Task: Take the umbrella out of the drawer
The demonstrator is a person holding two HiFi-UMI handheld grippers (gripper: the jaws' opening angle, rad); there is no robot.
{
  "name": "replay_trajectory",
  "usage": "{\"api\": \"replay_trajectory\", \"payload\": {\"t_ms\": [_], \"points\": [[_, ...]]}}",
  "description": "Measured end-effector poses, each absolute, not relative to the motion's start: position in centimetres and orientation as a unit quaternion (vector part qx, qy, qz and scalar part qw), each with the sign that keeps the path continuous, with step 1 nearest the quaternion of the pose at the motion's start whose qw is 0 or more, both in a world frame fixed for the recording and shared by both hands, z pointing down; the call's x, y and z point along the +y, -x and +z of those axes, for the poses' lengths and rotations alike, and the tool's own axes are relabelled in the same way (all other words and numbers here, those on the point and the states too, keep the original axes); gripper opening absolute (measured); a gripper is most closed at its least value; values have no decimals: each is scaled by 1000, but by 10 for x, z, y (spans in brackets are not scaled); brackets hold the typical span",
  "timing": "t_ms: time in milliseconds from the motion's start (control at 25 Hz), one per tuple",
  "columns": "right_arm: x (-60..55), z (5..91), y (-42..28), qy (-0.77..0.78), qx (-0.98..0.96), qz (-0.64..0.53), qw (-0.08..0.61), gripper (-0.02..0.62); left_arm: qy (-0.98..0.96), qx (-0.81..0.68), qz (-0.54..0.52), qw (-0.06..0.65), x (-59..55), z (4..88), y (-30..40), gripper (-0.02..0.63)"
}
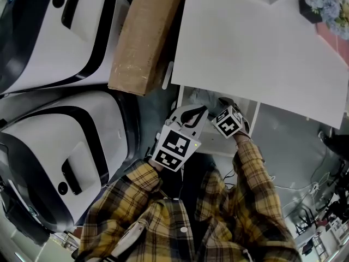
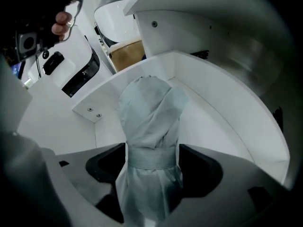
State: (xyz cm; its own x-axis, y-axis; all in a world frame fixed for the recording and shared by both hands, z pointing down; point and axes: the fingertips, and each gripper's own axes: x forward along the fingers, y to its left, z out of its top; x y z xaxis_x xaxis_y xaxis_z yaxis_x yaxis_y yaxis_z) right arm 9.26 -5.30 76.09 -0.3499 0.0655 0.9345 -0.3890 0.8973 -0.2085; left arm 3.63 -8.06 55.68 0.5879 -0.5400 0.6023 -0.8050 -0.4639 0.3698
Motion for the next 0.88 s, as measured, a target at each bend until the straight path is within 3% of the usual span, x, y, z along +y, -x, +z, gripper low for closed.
{"api": "replay_trajectory", "payload": {"t_ms": [880], "points": [[-54,784,-92,-117,-765,153,615,336,-816,-426,206,332,-83,564,-21,23]]}}
